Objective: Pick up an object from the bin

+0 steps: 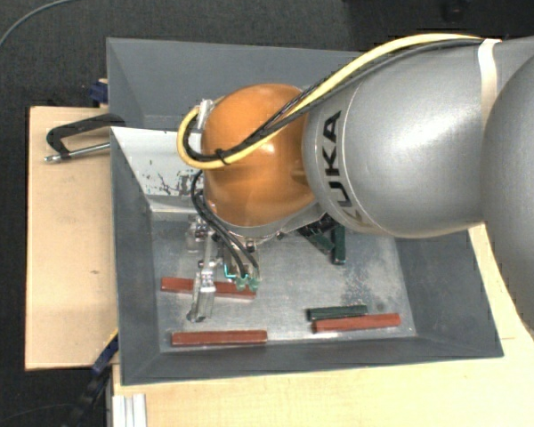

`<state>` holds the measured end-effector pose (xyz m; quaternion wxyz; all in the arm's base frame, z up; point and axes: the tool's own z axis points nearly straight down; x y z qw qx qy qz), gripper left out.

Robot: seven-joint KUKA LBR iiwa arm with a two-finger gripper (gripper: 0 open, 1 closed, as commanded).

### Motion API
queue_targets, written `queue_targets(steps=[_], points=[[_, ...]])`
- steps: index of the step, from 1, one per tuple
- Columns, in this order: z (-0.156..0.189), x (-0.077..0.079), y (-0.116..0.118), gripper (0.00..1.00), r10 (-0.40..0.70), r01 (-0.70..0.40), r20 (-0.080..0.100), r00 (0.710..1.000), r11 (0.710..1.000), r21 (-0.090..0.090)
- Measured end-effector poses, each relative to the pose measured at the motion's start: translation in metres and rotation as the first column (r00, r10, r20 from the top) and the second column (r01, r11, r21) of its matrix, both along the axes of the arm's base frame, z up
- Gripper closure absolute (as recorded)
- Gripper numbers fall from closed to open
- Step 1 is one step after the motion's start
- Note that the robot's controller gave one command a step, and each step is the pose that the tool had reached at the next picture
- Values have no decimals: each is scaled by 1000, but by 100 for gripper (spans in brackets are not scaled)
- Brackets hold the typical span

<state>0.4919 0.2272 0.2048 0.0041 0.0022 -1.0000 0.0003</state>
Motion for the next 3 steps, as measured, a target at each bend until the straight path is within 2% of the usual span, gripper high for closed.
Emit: queue_targets(steps=[1, 2, 3], points=[[-131, 31, -44, 0, 245, -245, 3, 969, 969, 0], [-127, 32, -42, 100, 246, -246, 8, 969, 969, 3], [53, 41, -39, 100, 531, -531, 22, 847, 848, -2]])
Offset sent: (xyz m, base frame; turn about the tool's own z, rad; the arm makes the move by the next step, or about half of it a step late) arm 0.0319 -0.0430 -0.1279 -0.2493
